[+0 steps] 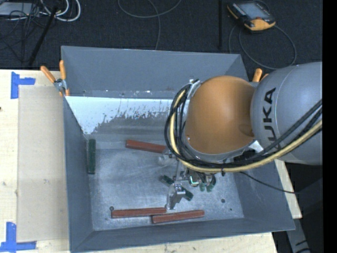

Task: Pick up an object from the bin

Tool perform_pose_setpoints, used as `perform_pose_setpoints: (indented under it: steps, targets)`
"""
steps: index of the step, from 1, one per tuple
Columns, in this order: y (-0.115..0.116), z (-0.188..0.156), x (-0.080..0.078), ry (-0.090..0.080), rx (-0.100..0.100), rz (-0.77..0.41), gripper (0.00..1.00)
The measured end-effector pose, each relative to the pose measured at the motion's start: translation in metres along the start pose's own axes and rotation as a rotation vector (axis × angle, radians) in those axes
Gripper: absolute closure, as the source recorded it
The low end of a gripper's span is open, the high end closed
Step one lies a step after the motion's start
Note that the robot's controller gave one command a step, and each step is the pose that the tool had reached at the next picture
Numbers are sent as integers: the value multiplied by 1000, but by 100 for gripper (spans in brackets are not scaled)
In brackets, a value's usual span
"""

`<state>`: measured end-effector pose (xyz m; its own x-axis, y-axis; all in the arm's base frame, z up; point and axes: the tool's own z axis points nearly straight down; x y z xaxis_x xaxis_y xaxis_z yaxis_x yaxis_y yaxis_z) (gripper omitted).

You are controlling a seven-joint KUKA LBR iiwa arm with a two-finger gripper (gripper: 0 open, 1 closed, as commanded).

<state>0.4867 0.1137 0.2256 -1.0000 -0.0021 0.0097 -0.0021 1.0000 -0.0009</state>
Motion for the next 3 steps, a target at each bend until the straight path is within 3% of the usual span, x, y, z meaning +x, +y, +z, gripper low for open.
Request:
perform_pose_setpoints:
  steps: [1,2,3]
  targets:
    - [-1,-3,-2,-7,-1,3,0]
    - [7,50,0,-14,-2,35,0]
    - [0,151,-12,-18,-6,56,100]
